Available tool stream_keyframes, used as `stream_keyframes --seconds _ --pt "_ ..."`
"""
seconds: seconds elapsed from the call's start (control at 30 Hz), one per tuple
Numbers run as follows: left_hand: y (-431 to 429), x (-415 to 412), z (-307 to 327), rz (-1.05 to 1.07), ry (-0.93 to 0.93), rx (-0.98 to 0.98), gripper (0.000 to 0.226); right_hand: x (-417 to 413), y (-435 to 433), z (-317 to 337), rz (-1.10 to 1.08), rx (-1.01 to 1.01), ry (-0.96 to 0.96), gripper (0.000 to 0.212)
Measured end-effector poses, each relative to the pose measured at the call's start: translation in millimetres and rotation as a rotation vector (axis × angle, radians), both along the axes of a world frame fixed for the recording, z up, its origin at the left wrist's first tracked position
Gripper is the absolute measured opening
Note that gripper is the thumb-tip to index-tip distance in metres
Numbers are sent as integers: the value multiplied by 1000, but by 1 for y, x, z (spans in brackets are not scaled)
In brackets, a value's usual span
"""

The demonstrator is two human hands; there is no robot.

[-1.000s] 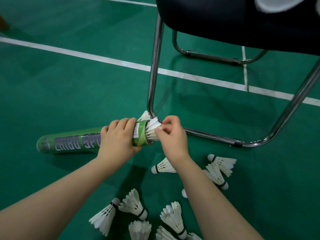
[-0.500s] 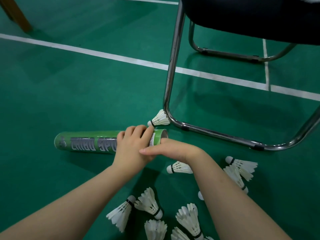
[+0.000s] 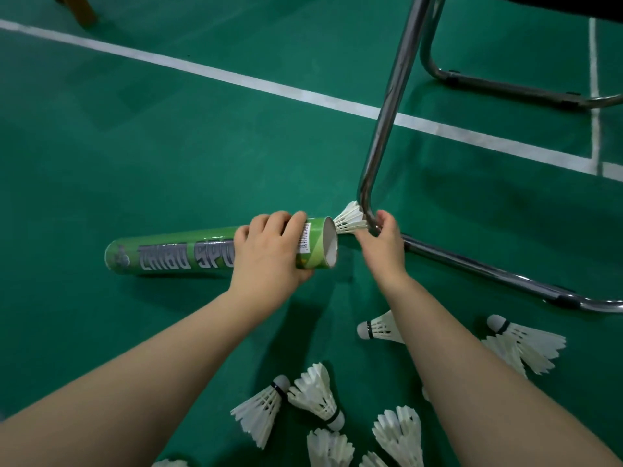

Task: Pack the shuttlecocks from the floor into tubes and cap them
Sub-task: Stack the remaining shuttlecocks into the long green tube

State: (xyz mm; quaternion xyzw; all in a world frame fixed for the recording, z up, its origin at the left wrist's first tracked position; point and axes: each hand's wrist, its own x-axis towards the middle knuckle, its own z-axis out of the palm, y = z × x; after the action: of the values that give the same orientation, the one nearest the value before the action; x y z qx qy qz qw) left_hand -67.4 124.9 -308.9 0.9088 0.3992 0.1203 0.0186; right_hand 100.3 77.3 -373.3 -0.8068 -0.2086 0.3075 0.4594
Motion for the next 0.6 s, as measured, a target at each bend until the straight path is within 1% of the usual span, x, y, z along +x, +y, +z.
stream_keyframes --seconds 0.1,0.2,0.27,0.33,0.43,0.5,0.53,0.6 --pt "2 -1 -1 6 -19 0 75 2 9 -7 41 -34 -9 52" --pt "3 -2 -1 13 -33 -15 74 2 14 -11 12 -73 -94 46" --pt "2 -3 -2 14 -33 -14 74 3 17 -15 18 -143 -142 43" --pt "1 -4 -2 11 -23 -19 75 3 18 -16 63 -232 -138 40" --pt "-2 -5 -3 4 -3 -59 75 -2 14 -18 159 -321 -121 26" --pt "-2 -5 -3 -2 11 -66 75 -6 8 -17 174 -294 -151 16" --pt "-2 -6 -3 -1 17 -64 76 -7 3 -13 157 -249 -148 13" --pt "0 -6 -3 5 36 -80 77 -9 -8 0 58 -105 -70 11"
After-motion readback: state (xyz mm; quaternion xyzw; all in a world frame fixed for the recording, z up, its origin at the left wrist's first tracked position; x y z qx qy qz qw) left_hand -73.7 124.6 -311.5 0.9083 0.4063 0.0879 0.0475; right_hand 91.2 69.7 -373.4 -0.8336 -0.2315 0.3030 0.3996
